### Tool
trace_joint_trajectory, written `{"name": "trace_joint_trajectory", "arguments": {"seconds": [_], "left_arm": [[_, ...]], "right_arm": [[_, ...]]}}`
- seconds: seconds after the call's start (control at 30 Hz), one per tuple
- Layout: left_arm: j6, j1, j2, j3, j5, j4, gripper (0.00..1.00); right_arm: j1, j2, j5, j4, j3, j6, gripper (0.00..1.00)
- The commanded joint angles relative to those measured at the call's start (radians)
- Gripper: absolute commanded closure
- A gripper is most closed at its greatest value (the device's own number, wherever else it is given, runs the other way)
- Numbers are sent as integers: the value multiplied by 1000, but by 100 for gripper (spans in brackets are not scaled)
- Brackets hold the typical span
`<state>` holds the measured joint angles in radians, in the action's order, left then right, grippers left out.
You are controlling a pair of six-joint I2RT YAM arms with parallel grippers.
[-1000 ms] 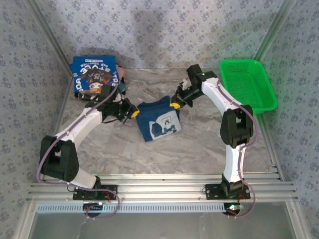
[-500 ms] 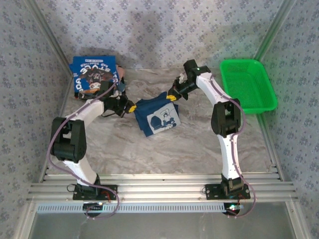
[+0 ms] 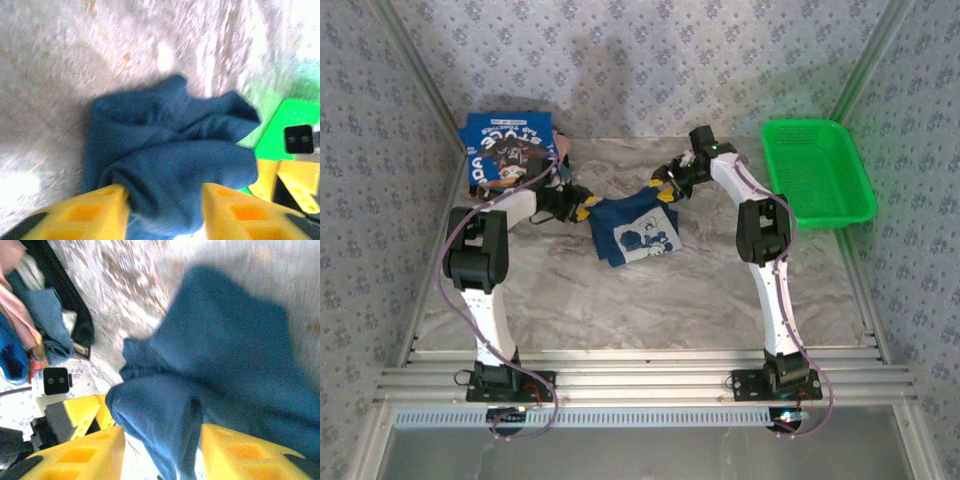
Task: Fold and stack the t-shirts
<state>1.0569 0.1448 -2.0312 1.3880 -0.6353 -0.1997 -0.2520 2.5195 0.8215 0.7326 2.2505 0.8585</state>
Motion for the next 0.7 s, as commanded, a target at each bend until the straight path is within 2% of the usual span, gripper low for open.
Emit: {"name": "trace_joint_trajectory", "arguments": {"seconds": [0.0, 0.13, 0.23, 0.33, 0.37, 0.4, 0.5, 0.6, 0.67], "left_arm": [[7, -7, 31, 105, -7, 49, 45], [-81, -4, 128, 163, 52, -114, 38], [-149, 8, 222, 135, 98, -217, 36], [-174, 43, 308, 62, 120, -249, 37], [-173, 60, 329, 33, 119, -244, 38], [-168, 84, 344, 7, 121, -237, 40], [-137, 154, 354, -57, 114, -173, 55], [-115, 211, 312, -82, 125, -133, 68], [-105, 230, 277, -85, 134, -106, 72]], "right_arm": [[43, 3, 20, -205, 43, 120, 50], [53, -89, 16, -115, 16, 20, 50], [44, -212, 3, -84, -124, -51, 53], [17, -333, 35, -173, -316, -42, 66], [5, -361, 41, -172, -361, -52, 73], [-5, -384, 45, -170, -412, -60, 80], [-36, -415, 52, -237, -516, -24, 91], [-66, -380, 44, -230, -529, -22, 96], [-78, -350, 34, -248, -533, -10, 98]]}}
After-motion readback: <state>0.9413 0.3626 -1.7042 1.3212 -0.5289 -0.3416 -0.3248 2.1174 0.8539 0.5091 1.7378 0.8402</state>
